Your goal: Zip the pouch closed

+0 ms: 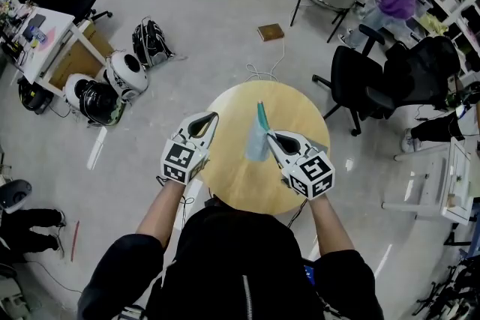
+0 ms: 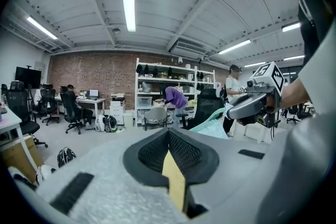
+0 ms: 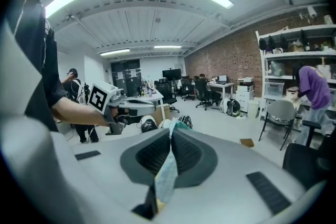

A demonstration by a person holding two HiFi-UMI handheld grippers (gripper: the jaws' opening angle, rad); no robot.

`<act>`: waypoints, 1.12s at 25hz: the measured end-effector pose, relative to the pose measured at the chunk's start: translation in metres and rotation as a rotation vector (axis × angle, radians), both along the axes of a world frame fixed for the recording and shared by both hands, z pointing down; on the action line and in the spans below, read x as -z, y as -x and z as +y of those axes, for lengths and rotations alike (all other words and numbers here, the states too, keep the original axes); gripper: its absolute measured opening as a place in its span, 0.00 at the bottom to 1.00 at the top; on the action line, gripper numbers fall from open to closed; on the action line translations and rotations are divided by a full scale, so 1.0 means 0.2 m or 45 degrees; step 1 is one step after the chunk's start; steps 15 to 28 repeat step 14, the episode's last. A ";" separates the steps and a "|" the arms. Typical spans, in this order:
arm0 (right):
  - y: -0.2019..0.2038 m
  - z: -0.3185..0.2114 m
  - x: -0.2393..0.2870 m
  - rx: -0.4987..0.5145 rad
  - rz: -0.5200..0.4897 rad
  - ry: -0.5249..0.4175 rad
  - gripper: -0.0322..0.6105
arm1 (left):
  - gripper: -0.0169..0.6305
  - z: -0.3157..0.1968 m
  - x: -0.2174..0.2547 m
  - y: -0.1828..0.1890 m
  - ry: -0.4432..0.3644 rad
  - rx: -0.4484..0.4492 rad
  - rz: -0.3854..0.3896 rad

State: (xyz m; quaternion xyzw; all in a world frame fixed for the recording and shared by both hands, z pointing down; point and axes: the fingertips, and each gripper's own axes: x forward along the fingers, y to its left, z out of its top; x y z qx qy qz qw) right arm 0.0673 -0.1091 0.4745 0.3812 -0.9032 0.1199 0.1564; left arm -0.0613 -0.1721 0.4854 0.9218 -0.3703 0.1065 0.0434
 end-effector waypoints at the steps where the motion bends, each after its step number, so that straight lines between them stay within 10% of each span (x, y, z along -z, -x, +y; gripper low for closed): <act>1: 0.00 0.00 0.00 0.001 0.002 0.002 0.07 | 0.03 0.00 0.00 0.00 0.003 -0.001 0.000; 28: 0.03 0.06 -0.02 0.030 0.007 -0.003 0.07 | 0.03 0.05 -0.06 0.01 0.025 -0.016 0.000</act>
